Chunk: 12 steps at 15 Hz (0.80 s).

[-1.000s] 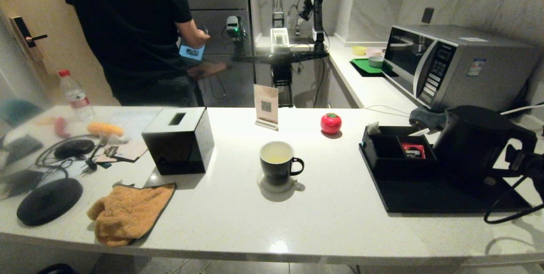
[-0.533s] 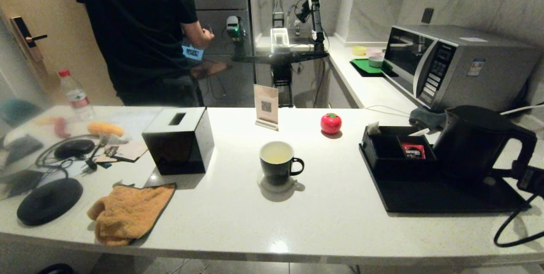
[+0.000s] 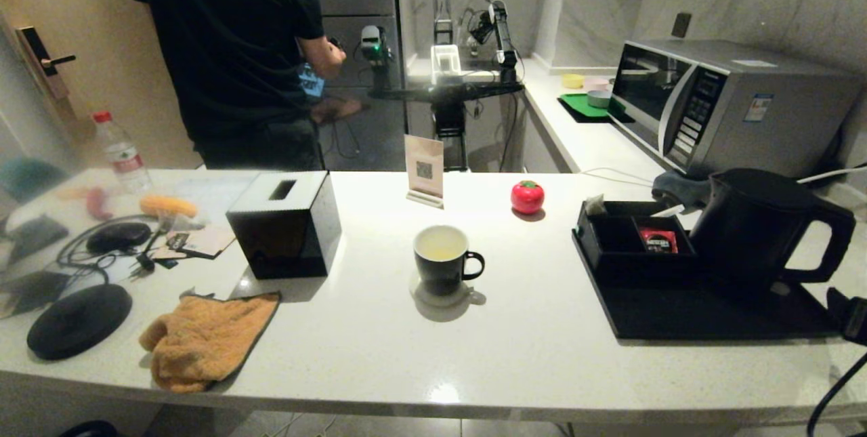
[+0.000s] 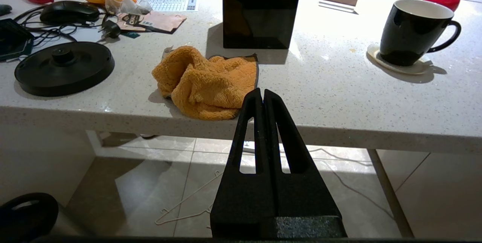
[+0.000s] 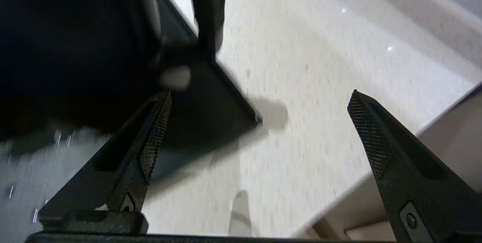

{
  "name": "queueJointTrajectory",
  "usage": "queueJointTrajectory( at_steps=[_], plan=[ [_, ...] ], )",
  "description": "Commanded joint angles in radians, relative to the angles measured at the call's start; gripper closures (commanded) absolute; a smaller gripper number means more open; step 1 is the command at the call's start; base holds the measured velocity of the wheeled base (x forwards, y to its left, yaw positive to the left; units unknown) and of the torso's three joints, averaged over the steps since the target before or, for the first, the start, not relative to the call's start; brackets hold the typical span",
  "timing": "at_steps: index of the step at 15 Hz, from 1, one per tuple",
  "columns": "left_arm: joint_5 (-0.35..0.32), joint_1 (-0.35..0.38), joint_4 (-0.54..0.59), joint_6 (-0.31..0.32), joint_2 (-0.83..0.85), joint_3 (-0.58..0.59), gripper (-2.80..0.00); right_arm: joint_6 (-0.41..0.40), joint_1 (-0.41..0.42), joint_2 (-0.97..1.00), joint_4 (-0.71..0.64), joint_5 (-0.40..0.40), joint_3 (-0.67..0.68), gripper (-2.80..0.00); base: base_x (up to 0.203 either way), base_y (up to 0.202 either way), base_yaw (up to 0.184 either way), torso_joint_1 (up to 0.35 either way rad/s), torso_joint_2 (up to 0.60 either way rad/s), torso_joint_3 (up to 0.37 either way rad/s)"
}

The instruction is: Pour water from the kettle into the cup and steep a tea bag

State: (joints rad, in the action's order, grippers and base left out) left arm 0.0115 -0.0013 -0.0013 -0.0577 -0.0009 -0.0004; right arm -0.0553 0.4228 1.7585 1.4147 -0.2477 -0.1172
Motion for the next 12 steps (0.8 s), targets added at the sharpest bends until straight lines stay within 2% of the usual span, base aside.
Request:
queueJointTrajectory(
  at_steps=[1,2,5,7,10,12],
  plan=[
    [0.001,0.0,0.0,-0.001,0.001,-0.001,0.0,0.0,0.001,-0.044,0.007,0.023,0.046,-2.8,0.0,0.0,0.0,0.0,0.0,0.0],
    [0.001,0.0,0.0,-0.001,0.001,0.0,0.0,0.0,0.001,-0.05,0.007,0.027,0.059,0.0,0.0,0.0,0.0,0.0,0.0,0.0],
    [0.001,0.0,0.0,-0.001,0.001,0.0,0.0,0.003,-0.001,-0.078,-0.008,0.04,0.091,0.0,0.0,0.0,0.0,0.0,0.0,0.0],
    [0.001,0.0,0.0,-0.001,0.001,0.0,0.0,0.002,0.0,-0.112,-0.041,0.078,0.109,0.0,0.0,0.0,0.0,0.0,0.0,0.0],
    [0.001,0.0,0.0,-0.001,0.001,-0.001,0.0,-0.03,-0.002,-0.213,-0.213,0.15,0.117,0.0,0.0,0.0,0.0,0.0,0.0,0.0],
    [0.001,0.0,0.0,-0.001,0.001,0.0,0.0,-0.071,-0.002,-0.301,-0.332,0.256,0.117,0.0,0.0,0.0,0.0,0.0,0.0,0.0]
  ],
)
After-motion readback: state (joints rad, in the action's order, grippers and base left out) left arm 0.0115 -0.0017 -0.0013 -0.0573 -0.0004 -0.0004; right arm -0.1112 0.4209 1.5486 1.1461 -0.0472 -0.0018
